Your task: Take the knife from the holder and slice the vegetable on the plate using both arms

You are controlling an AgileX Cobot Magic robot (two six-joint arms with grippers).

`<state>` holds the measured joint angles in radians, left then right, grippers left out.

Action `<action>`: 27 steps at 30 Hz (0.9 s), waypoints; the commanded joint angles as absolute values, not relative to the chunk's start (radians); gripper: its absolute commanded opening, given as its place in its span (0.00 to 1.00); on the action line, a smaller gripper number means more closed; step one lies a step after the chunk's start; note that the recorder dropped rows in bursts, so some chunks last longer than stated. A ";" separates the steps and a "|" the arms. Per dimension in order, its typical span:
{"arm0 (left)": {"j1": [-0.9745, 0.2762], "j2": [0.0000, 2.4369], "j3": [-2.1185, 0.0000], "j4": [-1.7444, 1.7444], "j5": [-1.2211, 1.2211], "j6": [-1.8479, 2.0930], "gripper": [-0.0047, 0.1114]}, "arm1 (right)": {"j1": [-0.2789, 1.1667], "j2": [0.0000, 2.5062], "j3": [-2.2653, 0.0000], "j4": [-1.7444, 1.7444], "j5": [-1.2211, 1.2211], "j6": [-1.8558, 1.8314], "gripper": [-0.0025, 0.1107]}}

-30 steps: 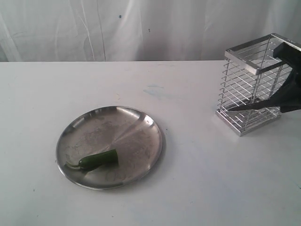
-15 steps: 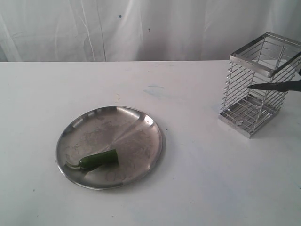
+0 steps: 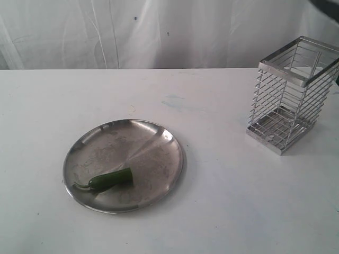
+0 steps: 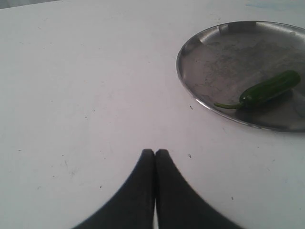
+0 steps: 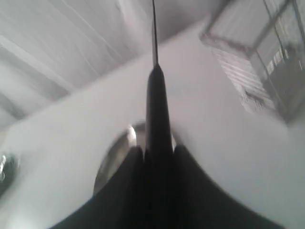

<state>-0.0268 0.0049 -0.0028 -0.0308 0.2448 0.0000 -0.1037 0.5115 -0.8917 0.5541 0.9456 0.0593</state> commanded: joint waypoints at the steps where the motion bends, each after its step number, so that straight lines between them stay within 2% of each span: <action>1: -0.035 0.000 0.000 -0.036 0.247 0.000 0.04 | -0.046 0.309 -0.695 0.694 0.681 -0.152 0.02; 4: -0.035 0.000 0.000 -0.036 0.247 0.000 0.04 | -0.041 0.221 -0.539 0.929 0.577 -0.373 0.02; 13: -0.035 0.000 0.000 -0.036 0.247 0.000 0.04 | -0.017 0.165 -0.239 1.260 0.573 -0.673 0.02; 20: -0.035 0.000 0.000 -0.036 0.247 0.000 0.04 | 0.021 0.180 -0.089 1.744 0.597 -1.269 0.02; 27: -0.035 0.000 0.000 -0.036 0.247 0.000 0.04 | 0.064 0.287 -0.031 1.744 0.601 -1.536 0.02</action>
